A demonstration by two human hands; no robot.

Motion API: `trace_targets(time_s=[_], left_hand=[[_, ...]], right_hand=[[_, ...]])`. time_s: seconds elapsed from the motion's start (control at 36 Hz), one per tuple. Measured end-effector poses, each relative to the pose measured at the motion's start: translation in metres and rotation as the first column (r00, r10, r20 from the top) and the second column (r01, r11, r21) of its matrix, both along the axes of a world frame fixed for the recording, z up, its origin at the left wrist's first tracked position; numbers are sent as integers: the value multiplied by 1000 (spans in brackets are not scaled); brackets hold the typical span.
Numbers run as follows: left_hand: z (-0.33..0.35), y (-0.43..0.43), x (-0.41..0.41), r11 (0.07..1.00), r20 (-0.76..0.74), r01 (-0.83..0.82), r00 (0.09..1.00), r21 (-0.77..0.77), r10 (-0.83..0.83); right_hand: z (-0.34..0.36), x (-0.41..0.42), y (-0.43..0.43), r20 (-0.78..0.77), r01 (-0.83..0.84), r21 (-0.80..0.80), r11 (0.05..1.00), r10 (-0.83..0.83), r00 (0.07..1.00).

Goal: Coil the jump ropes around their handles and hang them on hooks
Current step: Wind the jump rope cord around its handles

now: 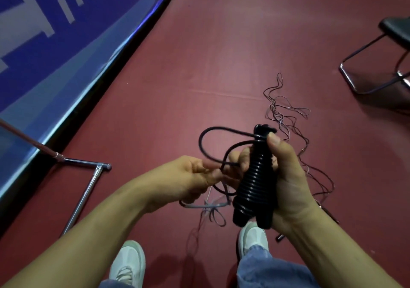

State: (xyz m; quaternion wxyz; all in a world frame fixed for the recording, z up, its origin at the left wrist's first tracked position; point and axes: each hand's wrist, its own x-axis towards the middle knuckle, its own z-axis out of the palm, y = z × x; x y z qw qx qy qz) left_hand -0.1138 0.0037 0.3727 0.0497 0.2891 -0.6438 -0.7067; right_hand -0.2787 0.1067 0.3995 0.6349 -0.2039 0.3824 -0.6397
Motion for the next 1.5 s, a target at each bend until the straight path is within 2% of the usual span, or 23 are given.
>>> trace_targets(time_s=[0.08,0.14,0.22,0.31,0.44,0.47,0.53,0.58,0.67,0.72,0.78,0.81,0.89,0.92,1.0,1.08,1.14,1.28,1.33,1.36,1.39,1.44,1.5], left_hand=[[-2,-8,2,980,-22,-195,980,46,196],[-2,-18,5,899,-28,-430,901,77,433],[0,-37,13,706,-65,-690,706,162,705],[2,-55,26,533,-114,-825,520,189,846],[3,-81,57,128,-148,-991,121,43,982],[1,-84,65,76,-169,-997,81,-31,982],[-4,-87,75,83,-171,-930,153,-359,973],[-14,-82,69,204,-61,-676,346,-709,936],[-26,-59,43,327,140,-276,532,-904,835],[-34,-42,30,298,224,-13,630,-954,744],[-31,-30,20,309,216,49,817,-950,535],[-27,-25,16,373,178,15,896,-928,406],[-4,-4,3,770,130,-73,971,-634,199],[-4,2,-1,836,130,-56,980,-546,151],[-10,16,-8,884,153,88,988,-459,-19],[-11,13,-8,944,135,94,989,-317,-53],[-9,12,-6,947,171,125,982,-295,-77],[0,10,-7,876,222,168,972,-452,-72],[2,-1,-6,824,235,72,969,-561,76],[3,-10,-4,782,214,-43,951,-622,223],[3,-22,3,718,169,-192,902,-668,398],[4,-48,26,514,78,-478,674,-712,735],[1,-65,55,352,120,-515,430,-782,895]], right_hand=[[4,-2,-4,51,155,35,987,-157,986],[9,-9,-4,69,176,34,984,-178,982],[11,-16,-1,24,114,75,991,-116,993],[2,-18,2,-75,8,179,984,5,997],[-10,-21,2,-204,26,348,937,49,978],[-12,-22,2,-213,36,358,933,44,976],[-15,-22,2,-200,35,357,933,40,979],[-14,-18,1,-180,23,353,935,43,983],[-9,-7,-4,-138,49,336,940,-2,990],[-8,-4,-7,-123,73,316,946,-35,992],[-8,-2,-8,-108,84,294,952,-55,993],[-8,-2,-8,-99,88,286,954,-62,993],[-8,-2,-9,-71,96,273,957,-80,994],[-9,-3,-9,-58,94,268,959,-81,995],[-7,-4,-10,-7,91,239,967,-92,996],[-2,-5,-10,43,123,230,965,-137,990],[0,-7,-9,33,140,227,964,-151,988],[-3,-9,-10,-42,154,254,955,-148,988],[-4,-11,-7,-93,148,278,949,-127,988],[-5,-12,-5,-120,144,293,945,-114,986],[-5,-13,-3,-142,141,307,941,-101,985],[-5,-15,0,-161,143,320,937,-95,982],[-5,-19,3,-129,150,312,938,-115,985]])
